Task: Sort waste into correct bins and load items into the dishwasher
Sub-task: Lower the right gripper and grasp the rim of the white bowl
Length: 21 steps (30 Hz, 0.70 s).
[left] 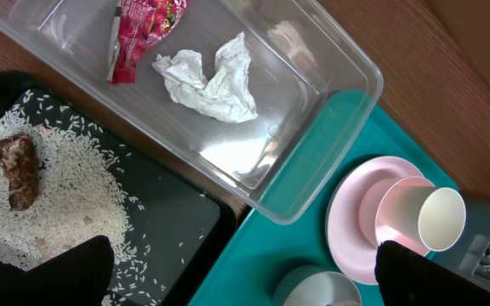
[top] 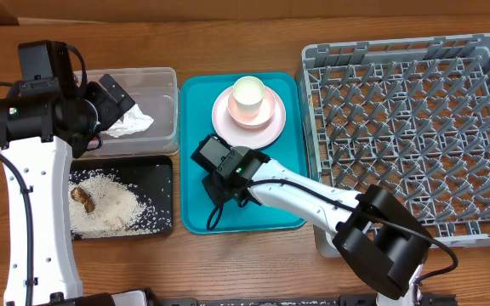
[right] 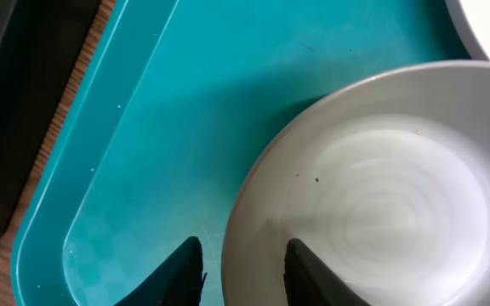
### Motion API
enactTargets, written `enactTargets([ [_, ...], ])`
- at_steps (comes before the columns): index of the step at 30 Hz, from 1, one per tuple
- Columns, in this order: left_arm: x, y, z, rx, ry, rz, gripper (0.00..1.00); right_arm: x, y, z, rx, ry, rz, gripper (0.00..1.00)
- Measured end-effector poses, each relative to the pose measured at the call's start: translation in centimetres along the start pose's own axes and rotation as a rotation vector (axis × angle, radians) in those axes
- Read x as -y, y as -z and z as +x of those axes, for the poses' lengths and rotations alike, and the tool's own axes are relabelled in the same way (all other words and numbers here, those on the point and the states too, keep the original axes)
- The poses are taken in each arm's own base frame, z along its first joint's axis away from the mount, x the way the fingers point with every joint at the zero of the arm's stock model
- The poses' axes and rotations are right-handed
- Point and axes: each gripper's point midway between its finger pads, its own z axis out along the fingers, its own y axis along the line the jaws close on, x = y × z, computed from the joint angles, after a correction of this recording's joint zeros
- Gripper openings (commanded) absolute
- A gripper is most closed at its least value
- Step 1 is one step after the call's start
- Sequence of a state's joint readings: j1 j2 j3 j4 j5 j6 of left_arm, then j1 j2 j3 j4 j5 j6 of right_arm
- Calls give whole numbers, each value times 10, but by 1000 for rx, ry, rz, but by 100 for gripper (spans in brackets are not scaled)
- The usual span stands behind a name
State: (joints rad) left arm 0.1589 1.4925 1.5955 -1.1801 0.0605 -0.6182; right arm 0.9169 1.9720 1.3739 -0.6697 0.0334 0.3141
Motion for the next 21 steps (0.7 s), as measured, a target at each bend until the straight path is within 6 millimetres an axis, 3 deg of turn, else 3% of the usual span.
enactTargets([
  [18, 0, 0, 0, 0, 0, 0, 100, 6, 0, 15, -59, 5, 24, 25],
  [21, 0, 0, 0, 0, 0, 0, 100, 6, 1, 15, -63, 7, 26, 17],
])
